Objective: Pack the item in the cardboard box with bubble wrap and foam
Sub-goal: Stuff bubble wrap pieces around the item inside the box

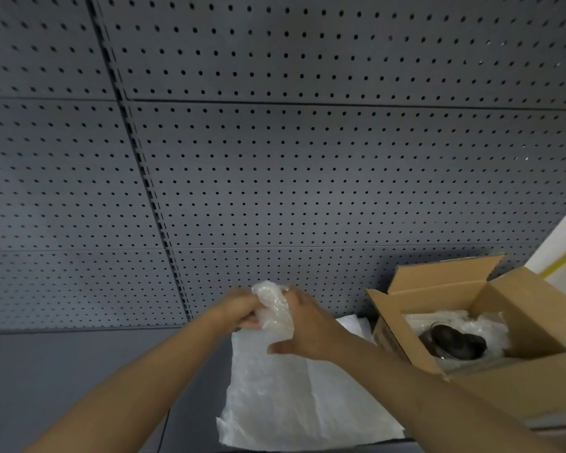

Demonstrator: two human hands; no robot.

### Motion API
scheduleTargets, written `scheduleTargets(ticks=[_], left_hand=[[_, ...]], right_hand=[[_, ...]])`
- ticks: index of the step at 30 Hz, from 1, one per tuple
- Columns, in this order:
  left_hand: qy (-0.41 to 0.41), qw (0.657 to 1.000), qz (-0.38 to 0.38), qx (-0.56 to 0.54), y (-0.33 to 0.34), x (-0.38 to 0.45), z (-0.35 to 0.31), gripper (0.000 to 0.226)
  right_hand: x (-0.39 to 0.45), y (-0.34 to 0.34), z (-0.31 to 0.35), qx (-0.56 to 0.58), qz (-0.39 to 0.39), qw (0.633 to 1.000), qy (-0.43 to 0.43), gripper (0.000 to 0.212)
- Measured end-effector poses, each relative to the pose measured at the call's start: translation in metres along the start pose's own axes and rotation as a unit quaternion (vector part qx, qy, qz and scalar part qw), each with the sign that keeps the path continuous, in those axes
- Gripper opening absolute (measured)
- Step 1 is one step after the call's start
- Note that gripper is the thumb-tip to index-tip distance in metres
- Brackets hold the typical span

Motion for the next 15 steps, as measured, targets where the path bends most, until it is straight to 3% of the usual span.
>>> scheduleTargets(ticks=[3,5,8,10,12,15], left_hand=[[-0.029,0.998,0.036,-0.053,0.003,-0.004,-0.002,0.028],[-0.032,0.993,0.072,-0.083,0.005,-0.009,-0.006,0.024],[-0.019,0.988,0.127,-0.082,0.005,-0.013,-0.010,0.021],[0.023,0.992,0.121,0.014,0.003,-0.010,-0.010,0.024],[0.106,0.973,0.072,0.191,-0.003,-0.005,-0.008,0.034],[0.220,0.874,0.035,0.432,-0.006,-0.001,-0.009,0.059]], right_hand=[[0.004,0.006,-0.005,-0.057,-0.049,0.997,0.024,0.087],[0.006,0.004,-0.011,-0.064,-0.094,0.993,0.040,0.067],[0.006,-0.002,-0.021,-0.043,-0.107,0.991,0.064,0.055],[0.008,-0.009,-0.026,-0.044,-0.096,0.991,0.079,0.049],[0.010,-0.017,-0.031,-0.061,-0.079,0.991,0.087,0.045],[0.008,-0.030,-0.041,-0.066,-0.029,0.994,0.082,0.039]])
Point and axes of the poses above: each hand's wrist, its own x-axis towards the middle knuckle, its own y-axis out of the palm, z = x × y, the point moved 3 cm from there along x, towards the middle knuckle, and after that the axes turned 5 degrees about -z, right-handed, at the moved point
